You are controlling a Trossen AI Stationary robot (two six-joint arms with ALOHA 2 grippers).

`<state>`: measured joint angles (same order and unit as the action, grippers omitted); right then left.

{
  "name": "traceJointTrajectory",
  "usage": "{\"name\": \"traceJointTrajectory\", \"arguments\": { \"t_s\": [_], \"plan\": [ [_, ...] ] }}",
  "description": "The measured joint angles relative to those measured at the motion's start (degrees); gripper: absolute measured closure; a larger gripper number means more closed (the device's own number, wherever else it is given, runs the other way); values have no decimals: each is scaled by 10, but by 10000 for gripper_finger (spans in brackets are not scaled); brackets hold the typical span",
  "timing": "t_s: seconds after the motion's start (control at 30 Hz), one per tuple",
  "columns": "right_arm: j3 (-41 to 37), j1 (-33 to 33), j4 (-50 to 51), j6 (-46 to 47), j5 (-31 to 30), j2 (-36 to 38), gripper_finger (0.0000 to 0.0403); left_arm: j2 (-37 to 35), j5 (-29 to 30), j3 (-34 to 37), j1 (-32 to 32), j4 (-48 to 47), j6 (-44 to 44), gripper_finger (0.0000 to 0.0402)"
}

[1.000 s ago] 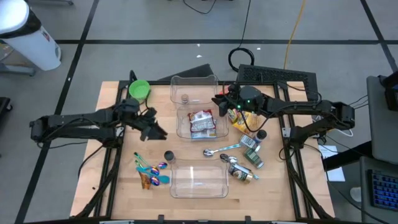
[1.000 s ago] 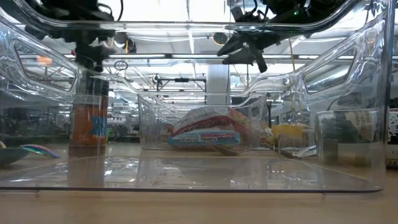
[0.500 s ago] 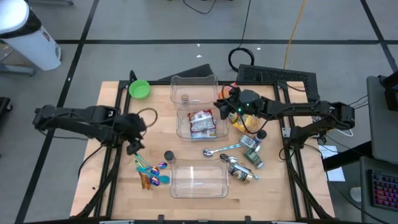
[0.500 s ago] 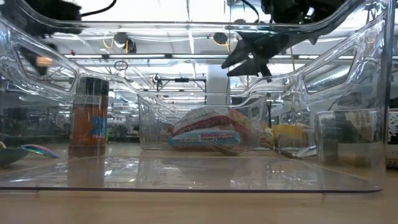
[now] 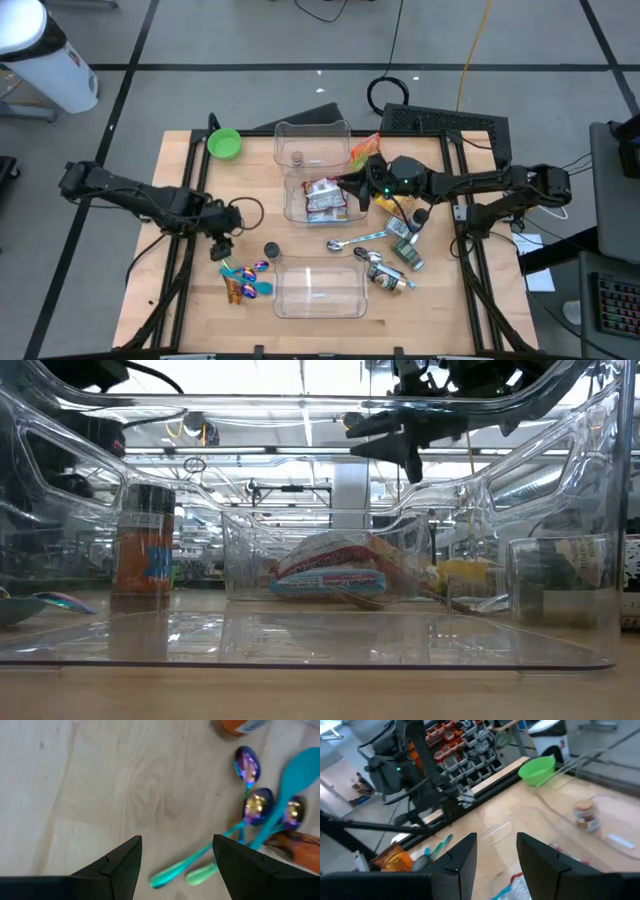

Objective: Pick & Place Food Item
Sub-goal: Put the middle purple spoon into the bottom transparent bin

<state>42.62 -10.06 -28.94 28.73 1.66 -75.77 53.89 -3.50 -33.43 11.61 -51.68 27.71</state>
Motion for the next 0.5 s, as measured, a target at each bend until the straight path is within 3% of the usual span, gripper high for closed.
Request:
{"name": "traceJointTrajectory", "arguments": {
  "t_s": [0.2,0.5],
  "plan": [
    [-2,51,0,3,1,0,273,92,-55,-14,26,11,-27,149],
    [-2,97,5,-40,0,0,273,161,-54,-59,75,-9,-89,149]
  ]
}}
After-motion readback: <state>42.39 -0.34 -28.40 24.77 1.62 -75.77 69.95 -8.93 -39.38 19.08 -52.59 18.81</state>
